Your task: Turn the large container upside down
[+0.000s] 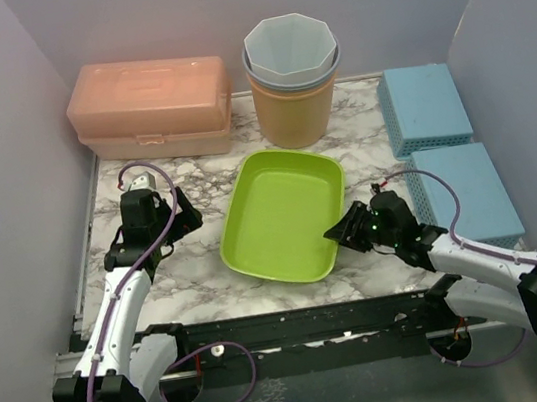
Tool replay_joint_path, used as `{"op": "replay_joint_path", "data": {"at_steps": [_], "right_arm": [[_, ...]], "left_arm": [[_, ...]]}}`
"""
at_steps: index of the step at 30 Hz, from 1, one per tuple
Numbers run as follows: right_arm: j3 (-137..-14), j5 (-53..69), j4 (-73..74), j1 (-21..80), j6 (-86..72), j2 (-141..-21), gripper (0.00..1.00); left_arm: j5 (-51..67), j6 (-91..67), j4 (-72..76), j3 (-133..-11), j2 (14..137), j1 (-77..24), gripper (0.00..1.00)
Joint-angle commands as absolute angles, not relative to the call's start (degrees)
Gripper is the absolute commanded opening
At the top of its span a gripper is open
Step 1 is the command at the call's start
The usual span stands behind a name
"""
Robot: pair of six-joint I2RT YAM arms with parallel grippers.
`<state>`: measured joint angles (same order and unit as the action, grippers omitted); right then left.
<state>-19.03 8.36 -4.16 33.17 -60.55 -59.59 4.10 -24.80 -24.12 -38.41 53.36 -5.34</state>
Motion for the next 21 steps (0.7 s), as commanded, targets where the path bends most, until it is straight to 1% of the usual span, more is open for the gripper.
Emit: {"op": "replay_joint_path", "data": {"at_steps": [1,3,7,10,13,15,18,21], "right_arm": [[-14.5,10.06,-19.32,32.25,-69.13,-59.24,0.41],[-11.47,9.92,-23.42,32.01,-72.43,-59.24,0.39],[-7.08,9.57,-31.33,31.78,-76.63,-58.8,0.4],[-6.43,9.1,-31.67,31.12,-76.78,-57.75,0.48],[-8.89,11.37,-26.6,28.73,-75.28,-57.91,0.53],[-9.99,13.4,-24.9,26.74,-74.36,-58.8,0.53],[-10.45,16.33,-26.45,23.74,-73.5,-60.5,0.53],[-12.28,19.36,-27.26,21.78,-72.1,-63.35,0.48]], "left_arm": [[5.01,-24.49,-23.29,-37.7,53.41,-5.21,0.99],[5.02,-24.45,-23.29,-37.68,53.5,-5.2,0.99],[4.93,-24.48,-23.29,-37.69,53.49,-5.19,0.99],[4.91,-24.47,-23.29,-37.68,53.57,-5.2,0.99],[4.78,-24.48,-23.29,-37.59,53.68,-5.19,0.99],[4.83,-24.43,-23.29,-37.63,53.62,-5.2,0.99],[4.83,-24.43,-23.29,-37.54,53.63,-5.21,0.99],[4.68,-24.52,-23.29,-37.51,53.56,-5.16,0.99]]}}
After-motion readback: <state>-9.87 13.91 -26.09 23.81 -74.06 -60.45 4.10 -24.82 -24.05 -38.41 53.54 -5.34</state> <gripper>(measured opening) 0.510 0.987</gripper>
